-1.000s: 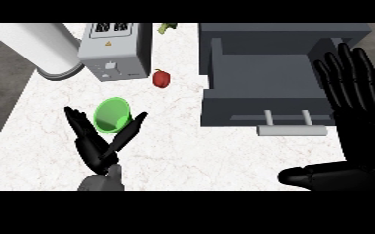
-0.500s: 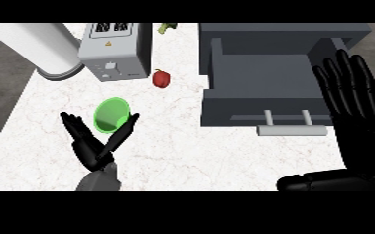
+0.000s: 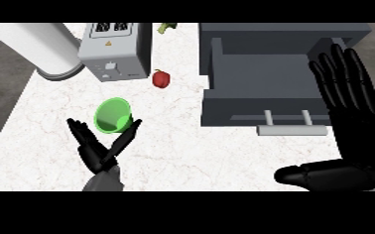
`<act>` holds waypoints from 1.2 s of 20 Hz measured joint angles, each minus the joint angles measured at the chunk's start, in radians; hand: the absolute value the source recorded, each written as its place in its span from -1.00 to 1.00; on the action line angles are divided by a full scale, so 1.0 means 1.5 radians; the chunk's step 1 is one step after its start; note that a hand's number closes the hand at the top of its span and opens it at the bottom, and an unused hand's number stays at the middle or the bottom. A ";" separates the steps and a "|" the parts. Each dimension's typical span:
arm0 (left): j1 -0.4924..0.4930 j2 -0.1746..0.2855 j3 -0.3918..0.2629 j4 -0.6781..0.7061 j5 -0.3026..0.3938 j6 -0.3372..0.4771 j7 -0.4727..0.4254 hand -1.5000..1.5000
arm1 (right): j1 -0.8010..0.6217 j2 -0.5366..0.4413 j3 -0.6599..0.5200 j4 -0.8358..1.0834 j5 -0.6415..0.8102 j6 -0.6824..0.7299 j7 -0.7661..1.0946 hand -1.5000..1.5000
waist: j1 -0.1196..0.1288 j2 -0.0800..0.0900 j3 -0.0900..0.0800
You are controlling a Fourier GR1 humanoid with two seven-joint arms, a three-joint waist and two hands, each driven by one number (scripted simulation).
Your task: Pick up the cup, place it into the drawer and close the drawer
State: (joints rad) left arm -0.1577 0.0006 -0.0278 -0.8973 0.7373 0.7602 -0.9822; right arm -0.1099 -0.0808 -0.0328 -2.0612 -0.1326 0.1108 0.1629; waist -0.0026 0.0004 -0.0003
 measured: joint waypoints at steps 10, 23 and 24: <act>-0.046 0.004 0.031 0.101 0.024 -0.076 -0.045 -1.00 | -0.008 -0.008 -0.017 -0.024 -0.023 0.002 0.027 -1.00 | -0.001 0.000 0.000; -0.119 0.004 0.099 0.239 0.041 -0.217 -0.089 -1.00 | 0.008 -0.003 -0.007 -0.026 -0.015 0.008 0.019 -1.00 | -0.003 0.001 0.000; -0.125 0.007 0.101 0.244 0.040 -0.228 -0.087 -1.00 | 0.011 0.000 -0.006 -0.020 -0.012 0.009 0.009 -1.00 | -0.003 0.001 0.000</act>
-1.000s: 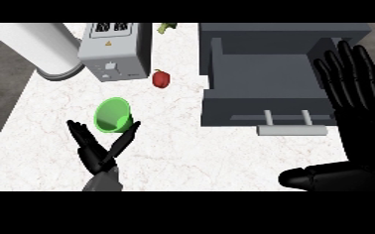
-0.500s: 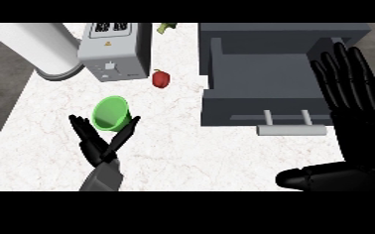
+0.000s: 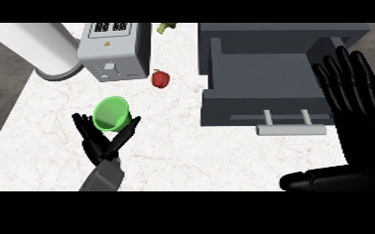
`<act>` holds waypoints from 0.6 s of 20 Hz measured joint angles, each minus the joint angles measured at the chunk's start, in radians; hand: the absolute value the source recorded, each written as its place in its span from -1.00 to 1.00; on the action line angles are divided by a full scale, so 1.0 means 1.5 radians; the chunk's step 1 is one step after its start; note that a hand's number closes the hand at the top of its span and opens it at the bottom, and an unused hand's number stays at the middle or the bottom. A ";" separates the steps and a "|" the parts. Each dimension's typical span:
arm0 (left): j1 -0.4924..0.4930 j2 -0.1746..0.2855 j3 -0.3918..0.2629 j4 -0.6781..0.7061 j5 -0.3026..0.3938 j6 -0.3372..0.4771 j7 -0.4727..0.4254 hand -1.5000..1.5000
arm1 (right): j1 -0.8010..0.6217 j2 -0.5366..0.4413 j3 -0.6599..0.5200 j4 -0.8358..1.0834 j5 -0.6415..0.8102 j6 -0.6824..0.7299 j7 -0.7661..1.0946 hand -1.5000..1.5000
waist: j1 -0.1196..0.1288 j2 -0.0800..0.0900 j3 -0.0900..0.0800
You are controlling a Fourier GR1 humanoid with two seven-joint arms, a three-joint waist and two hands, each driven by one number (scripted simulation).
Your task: Pick up the cup, place it into the drawer and close the drawer
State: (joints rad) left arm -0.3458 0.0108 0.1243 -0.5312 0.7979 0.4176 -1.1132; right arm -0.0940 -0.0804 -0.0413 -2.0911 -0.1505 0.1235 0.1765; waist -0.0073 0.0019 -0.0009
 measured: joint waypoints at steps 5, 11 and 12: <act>-0.031 0.006 0.007 0.022 -0.005 -0.049 0.004 1.00 | -0.010 0.000 -0.001 0.008 -0.003 0.000 0.004 -1.00 | -0.001 0.000 0.000; -0.038 0.007 0.017 0.056 -0.024 -0.107 -0.026 1.00 | -0.011 -0.003 -0.002 0.005 -0.005 0.002 0.008 -1.00 | -0.002 0.001 0.000; -0.041 0.005 0.020 0.064 -0.028 -0.110 -0.032 1.00 | -0.013 -0.005 -0.007 0.010 -0.007 0.004 0.003 -1.00 | -0.002 0.001 0.000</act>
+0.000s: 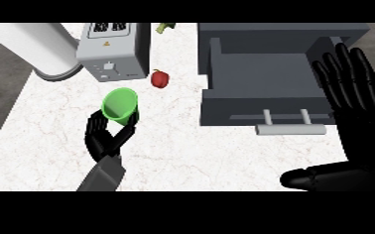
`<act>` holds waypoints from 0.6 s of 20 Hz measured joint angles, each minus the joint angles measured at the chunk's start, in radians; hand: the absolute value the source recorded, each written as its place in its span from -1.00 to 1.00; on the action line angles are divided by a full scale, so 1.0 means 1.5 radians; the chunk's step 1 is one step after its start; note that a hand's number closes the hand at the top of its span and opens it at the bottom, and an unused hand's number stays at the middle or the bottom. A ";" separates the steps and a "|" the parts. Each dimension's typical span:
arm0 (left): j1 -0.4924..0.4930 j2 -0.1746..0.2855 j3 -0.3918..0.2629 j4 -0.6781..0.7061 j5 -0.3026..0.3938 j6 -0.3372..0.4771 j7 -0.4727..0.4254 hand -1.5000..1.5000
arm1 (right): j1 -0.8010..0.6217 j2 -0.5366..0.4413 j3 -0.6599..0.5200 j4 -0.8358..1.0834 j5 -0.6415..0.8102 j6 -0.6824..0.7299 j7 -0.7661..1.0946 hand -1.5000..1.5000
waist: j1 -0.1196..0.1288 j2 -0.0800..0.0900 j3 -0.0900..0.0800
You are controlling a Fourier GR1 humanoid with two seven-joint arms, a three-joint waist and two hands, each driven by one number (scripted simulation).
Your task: Pick up the cup, place it into the drawer and close the drawer
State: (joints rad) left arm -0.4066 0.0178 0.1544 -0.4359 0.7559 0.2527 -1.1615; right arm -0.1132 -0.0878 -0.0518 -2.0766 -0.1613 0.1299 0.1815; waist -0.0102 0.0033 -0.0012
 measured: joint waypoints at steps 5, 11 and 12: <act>-0.008 0.009 0.010 -0.007 -0.021 0.007 -0.010 1.00 | -0.002 0.000 -0.001 -0.002 0.004 -0.003 0.000 -1.00 | 0.002 -0.001 0.000; 0.015 0.071 -0.090 -0.029 -0.107 -0.113 0.052 1.00 | -0.001 -0.001 -0.002 -0.007 0.002 -0.003 0.003 -1.00 | 0.003 -0.002 0.000; 0.019 0.077 -0.104 -0.034 -0.119 -0.135 0.057 1.00 | 0.001 -0.001 0.001 -0.009 0.003 -0.002 0.004 -1.00 | 0.003 -0.002 0.000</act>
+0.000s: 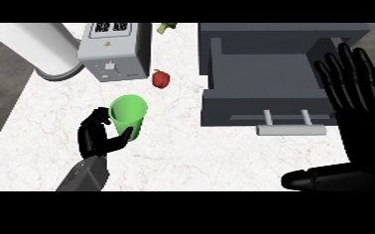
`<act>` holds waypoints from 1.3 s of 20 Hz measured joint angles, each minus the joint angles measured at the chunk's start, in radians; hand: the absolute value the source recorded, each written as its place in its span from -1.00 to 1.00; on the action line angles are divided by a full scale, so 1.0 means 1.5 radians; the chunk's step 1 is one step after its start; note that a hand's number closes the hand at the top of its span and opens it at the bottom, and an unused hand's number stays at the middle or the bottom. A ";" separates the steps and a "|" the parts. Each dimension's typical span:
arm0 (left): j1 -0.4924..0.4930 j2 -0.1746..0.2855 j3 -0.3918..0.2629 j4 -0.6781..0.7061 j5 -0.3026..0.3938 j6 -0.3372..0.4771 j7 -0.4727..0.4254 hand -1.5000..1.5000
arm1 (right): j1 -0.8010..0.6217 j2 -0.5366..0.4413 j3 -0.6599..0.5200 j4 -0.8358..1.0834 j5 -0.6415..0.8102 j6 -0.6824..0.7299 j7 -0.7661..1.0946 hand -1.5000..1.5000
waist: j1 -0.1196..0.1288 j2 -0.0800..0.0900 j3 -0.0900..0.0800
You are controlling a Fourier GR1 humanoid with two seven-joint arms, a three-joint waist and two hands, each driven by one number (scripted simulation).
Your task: Pick up the cup, place it into the drawer and close the drawer
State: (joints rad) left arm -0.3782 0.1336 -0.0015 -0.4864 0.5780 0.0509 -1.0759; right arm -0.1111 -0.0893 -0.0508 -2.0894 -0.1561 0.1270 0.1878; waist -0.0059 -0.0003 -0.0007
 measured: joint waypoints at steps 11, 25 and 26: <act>0.038 0.054 -0.091 -0.227 -0.048 -0.109 0.092 1.00 | 0.006 0.002 -0.006 0.008 0.005 -0.004 -0.005 -1.00 | 0.011 -0.003 0.001; -0.027 0.026 -0.128 -0.583 -0.061 0.036 0.401 1.00 | 0.001 -0.001 -0.013 0.011 0.003 -0.004 -0.001 -1.00 | 0.005 -0.001 0.001; -0.048 0.021 -0.127 -0.587 -0.066 0.049 0.421 1.00 | 0.002 -0.004 -0.017 0.008 -0.001 -0.002 0.000 -1.00 | 0.004 -0.001 0.001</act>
State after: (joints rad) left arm -0.4500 0.1658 -0.1918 -1.3670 0.4793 0.1250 -0.4449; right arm -0.1079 -0.0948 -0.0763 -2.0778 -0.1574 0.1233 0.1883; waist 0.0000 -0.0021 0.0005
